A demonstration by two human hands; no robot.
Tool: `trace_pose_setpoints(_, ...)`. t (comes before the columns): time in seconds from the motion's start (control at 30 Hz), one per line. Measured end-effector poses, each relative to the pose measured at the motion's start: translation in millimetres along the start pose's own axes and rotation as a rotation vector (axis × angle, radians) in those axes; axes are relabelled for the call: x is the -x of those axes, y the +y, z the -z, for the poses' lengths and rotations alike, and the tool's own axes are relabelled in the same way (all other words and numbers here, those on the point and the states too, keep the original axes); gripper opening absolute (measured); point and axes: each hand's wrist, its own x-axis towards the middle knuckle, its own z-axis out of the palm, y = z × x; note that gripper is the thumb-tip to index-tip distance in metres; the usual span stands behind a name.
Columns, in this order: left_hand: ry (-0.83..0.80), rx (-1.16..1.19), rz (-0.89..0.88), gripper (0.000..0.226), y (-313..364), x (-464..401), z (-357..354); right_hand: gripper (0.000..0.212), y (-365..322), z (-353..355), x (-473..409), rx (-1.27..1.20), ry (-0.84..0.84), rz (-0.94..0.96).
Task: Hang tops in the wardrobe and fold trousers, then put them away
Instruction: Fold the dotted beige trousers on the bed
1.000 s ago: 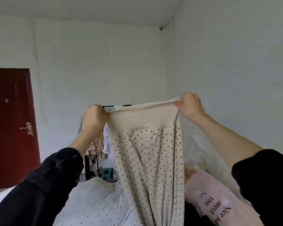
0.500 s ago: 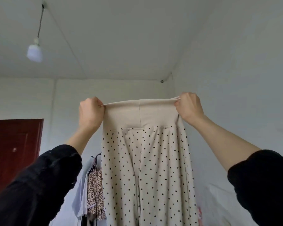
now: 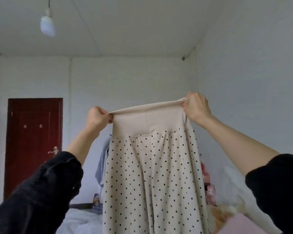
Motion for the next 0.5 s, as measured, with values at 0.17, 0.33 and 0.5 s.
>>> trace_pose_setpoints(0.17, -0.169, 0.019, 0.253, 0.044, -83.3, 73.9, -9.2, 0.015, 17.2, -57.3, 80.5, -0.145, -0.167, -0.081)
trace_pose_setpoints(0.33, -0.267, -0.014, 0.412, 0.033, -153.4, 153.9, -6.8, 0.011, 43.0, -105.6, 180.0, -0.305, -0.335, -0.292)
trace_pose_setpoints(0.5, -0.519, -0.004, 0.450, 0.021, -196.4, 222.3, 5.2, 0.020, 69.5, -131.7, 250.6, -0.470, -0.592, -0.613)
